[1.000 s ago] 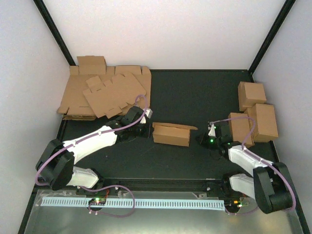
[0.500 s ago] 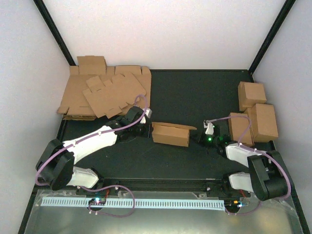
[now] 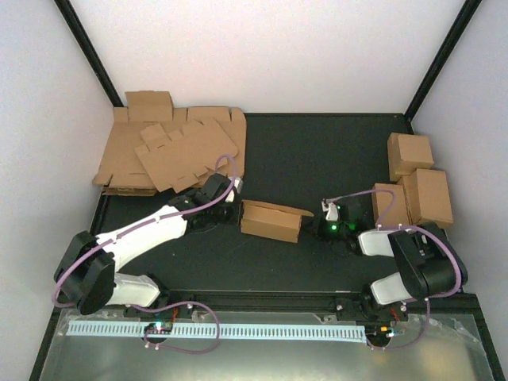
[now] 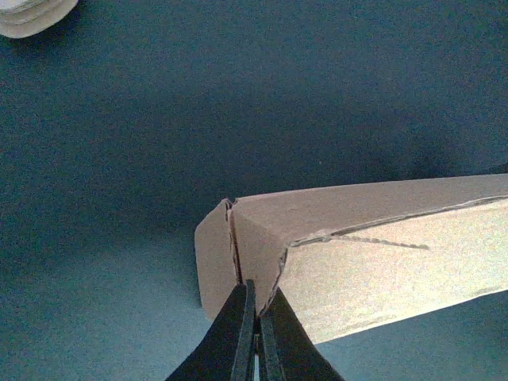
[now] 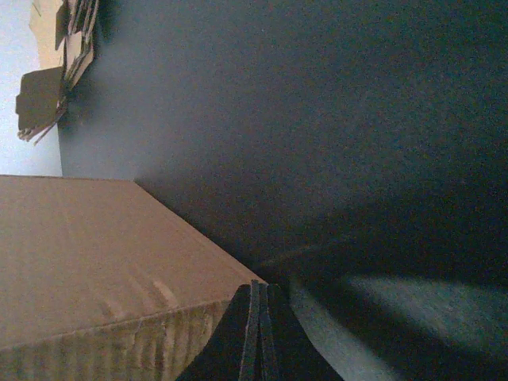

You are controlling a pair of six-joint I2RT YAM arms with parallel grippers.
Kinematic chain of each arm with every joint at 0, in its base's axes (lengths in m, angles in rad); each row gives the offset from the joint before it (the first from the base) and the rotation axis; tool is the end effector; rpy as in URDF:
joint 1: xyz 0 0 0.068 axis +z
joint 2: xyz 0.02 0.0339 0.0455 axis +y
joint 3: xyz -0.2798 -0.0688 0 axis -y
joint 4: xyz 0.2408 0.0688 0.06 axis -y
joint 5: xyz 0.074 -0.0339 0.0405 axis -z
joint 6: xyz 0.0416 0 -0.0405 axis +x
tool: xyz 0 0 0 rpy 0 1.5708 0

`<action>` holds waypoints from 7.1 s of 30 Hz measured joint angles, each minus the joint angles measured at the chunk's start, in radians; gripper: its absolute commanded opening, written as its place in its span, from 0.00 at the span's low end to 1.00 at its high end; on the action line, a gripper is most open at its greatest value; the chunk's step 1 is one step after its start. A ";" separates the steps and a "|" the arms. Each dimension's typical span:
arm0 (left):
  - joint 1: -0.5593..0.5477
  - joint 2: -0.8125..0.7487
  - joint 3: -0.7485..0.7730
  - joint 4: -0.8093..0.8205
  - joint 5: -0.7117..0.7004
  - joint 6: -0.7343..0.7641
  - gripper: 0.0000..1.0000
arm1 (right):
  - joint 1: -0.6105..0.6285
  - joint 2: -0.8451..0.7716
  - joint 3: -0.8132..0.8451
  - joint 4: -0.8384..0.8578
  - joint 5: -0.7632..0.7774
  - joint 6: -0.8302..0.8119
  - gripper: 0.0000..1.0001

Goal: Fold the paper box

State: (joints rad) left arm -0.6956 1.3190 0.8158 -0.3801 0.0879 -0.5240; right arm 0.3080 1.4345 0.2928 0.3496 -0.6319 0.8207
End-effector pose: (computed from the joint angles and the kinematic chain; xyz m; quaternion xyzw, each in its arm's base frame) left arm 0.1999 -0.1716 0.2317 0.0954 0.9359 -0.2267 0.2523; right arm 0.1948 0.0878 0.1201 0.1089 0.8805 0.4359 0.1511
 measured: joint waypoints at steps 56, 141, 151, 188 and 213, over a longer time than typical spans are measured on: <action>0.000 -0.017 -0.001 -0.028 0.010 -0.011 0.03 | 0.110 -0.581 0.214 -0.594 0.324 -0.549 0.61; -0.028 -0.049 -0.058 0.036 0.006 -0.040 0.03 | 0.281 -0.335 0.401 -0.802 0.470 -0.414 0.25; -0.059 -0.103 -0.098 0.038 -0.016 -0.085 0.04 | 0.281 -0.327 0.423 -0.813 0.469 -0.286 0.23; -0.098 -0.109 -0.105 0.054 -0.067 -0.141 0.05 | 0.360 -0.341 0.336 -0.711 0.652 -0.201 0.11; -0.099 -0.099 -0.104 0.053 -0.079 -0.140 0.05 | 0.360 -0.327 0.365 -0.759 0.659 -0.344 0.11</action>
State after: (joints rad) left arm -0.7944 1.2201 0.7120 -0.3267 0.0090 -0.6643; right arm 0.6685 1.1072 0.6579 -0.4091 0.0269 0.4767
